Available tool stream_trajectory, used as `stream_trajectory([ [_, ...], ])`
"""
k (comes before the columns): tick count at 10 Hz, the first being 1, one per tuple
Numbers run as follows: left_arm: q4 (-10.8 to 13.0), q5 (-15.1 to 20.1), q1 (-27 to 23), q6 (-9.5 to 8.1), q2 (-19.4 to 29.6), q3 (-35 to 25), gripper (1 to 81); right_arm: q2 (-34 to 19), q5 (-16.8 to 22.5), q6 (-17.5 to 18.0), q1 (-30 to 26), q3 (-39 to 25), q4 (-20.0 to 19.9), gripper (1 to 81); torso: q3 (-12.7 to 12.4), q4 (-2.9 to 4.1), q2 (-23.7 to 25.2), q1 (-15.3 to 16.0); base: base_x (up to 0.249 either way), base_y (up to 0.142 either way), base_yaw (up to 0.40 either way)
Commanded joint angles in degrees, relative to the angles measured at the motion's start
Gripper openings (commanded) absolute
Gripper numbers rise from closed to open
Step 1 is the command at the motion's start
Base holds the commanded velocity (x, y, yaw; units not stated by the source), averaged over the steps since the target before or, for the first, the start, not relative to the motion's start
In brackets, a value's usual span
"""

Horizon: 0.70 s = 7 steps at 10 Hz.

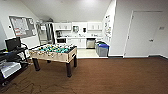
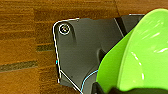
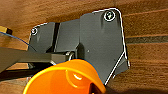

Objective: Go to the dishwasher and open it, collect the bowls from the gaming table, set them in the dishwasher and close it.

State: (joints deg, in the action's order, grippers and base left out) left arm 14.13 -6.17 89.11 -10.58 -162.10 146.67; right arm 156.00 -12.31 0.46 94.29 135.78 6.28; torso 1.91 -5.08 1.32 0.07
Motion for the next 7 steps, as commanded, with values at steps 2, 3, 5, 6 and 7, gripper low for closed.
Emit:
stream_trajectory([
  [2,0.0,2.5,-2.6,0.03,0.9,-0.2,1.0,-1.3,2.6,-0.1,-2.0,-0.4,0.8,1.0,0.0,0.0,0.0,0.0,0.0,0.0,0.0],
  [3,0.0,2.4,-2.6,0.03,0.9,-0.1,1.0,-1.3,2.6,-0.1,-2.0,-0.4,0.8,1.0,0.0,0.0,0.0,0.0,0.0,0.0,0.0],
  [5,0.0,2.4,-2.6,0.03,0.6,0.0,1.0,-1.3,2.6,-0.1,-2.0,-0.4,0.8,1.0,0.0,0.0,0.0,0.0,0.0,0.0,0.0],
  [6,0.0,2.4,-2.6,0.03,0.5,0.0,1.0,-1.2,2.6,-0.1,-2.0,-0.4,0.8,1.0,0.0,0.0,0.0,0.0,0.0,0.0,0.0],
  [7,0.0,2.4,-2.6,0.03,0.5,0.0,1.0,-1.2,2.6,-0.1,-2.0,-0.4,0.8,1.0,0.0,0.0,0.0,0.0,0.08,0.0,0.0],
])
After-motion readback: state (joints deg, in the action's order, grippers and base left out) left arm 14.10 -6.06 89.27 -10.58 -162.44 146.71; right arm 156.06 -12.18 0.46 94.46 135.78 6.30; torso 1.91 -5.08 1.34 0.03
